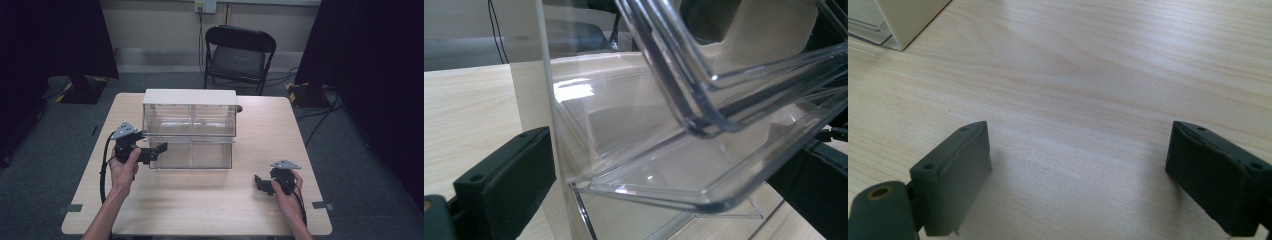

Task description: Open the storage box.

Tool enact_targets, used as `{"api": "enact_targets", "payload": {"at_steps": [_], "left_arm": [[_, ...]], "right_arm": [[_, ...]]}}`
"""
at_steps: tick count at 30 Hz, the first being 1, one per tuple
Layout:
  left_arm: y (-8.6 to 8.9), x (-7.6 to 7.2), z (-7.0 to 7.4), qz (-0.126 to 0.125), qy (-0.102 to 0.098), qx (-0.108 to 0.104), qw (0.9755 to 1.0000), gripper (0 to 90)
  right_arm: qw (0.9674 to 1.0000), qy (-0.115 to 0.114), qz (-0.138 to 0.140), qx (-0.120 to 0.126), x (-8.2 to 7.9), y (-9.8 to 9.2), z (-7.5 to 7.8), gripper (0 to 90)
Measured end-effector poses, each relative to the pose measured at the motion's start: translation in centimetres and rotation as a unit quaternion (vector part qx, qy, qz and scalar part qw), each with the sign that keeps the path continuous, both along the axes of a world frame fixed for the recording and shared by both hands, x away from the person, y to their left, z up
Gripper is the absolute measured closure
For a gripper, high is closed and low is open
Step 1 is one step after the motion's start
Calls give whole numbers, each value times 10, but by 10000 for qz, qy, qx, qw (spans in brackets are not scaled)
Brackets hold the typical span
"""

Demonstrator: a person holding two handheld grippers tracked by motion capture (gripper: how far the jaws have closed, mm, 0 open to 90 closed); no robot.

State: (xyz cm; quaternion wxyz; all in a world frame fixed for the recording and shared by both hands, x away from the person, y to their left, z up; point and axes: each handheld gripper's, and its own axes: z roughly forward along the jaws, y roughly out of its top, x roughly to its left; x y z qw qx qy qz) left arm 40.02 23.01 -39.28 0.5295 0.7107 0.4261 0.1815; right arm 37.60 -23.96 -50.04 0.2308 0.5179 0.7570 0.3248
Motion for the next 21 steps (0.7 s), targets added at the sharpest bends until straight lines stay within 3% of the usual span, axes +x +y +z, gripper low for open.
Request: {"api": "enact_targets", "payload": {"at_steps": [21], "left_arm": [[-2,0,0,28,-14,114,9999,0]], "right_arm": [[10000,0,-1,0,0,0,0,102]]}}
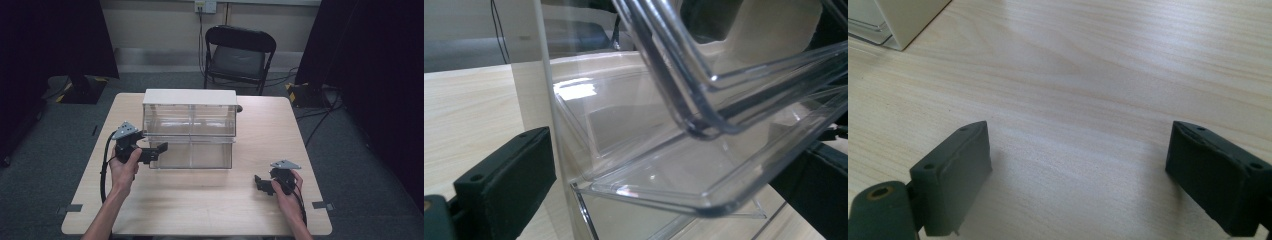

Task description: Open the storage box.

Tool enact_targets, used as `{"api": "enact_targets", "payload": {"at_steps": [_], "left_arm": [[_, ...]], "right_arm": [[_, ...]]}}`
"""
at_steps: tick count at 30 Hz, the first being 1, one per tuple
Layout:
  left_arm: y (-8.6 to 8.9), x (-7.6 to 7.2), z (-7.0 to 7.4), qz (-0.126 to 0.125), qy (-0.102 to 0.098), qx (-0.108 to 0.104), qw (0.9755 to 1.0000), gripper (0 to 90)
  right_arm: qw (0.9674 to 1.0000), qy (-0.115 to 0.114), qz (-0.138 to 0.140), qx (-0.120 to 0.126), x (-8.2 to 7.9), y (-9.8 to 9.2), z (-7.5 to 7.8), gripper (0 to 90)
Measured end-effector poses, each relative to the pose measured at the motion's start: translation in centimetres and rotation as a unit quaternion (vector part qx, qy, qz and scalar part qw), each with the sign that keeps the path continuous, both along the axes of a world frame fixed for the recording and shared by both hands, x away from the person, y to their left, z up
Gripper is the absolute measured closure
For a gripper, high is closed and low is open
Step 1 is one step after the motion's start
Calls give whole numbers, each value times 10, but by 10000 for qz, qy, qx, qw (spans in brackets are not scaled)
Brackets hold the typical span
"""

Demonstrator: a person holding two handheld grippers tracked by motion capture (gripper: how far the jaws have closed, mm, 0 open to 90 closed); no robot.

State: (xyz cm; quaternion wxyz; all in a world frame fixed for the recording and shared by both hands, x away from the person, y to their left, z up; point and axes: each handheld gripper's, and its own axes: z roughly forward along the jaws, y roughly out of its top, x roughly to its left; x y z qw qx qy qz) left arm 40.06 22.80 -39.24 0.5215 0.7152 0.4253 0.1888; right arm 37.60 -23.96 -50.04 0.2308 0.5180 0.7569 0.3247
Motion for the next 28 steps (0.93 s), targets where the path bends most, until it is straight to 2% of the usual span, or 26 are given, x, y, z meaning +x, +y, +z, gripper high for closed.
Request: {"api": "enact_targets", "payload": {"at_steps": [16,18,19,24,25,28], "left_arm": [[-1,0,0,17,-3,28,10000,0],[-1,-1,0,37,14,-40,10000,0],[0,-1,0,21,22,16,10000,0],[-1,0,0,51,11,-22,10000,0],[-1,0,0,22,13,42,10000,0],[-1,0,0,16,25,24,10000,0]], "right_arm": [[10000,1,-2,1,0,0,0,102],[10000,0,1,0,0,0,0,102],[10000,-1,1,0,0,0,0,101],[10000,0,2,0,0,0,0,101],[10000,1,1,1,0,0,0,101],[10000,-1,1,0,0,0,0,101]]}}
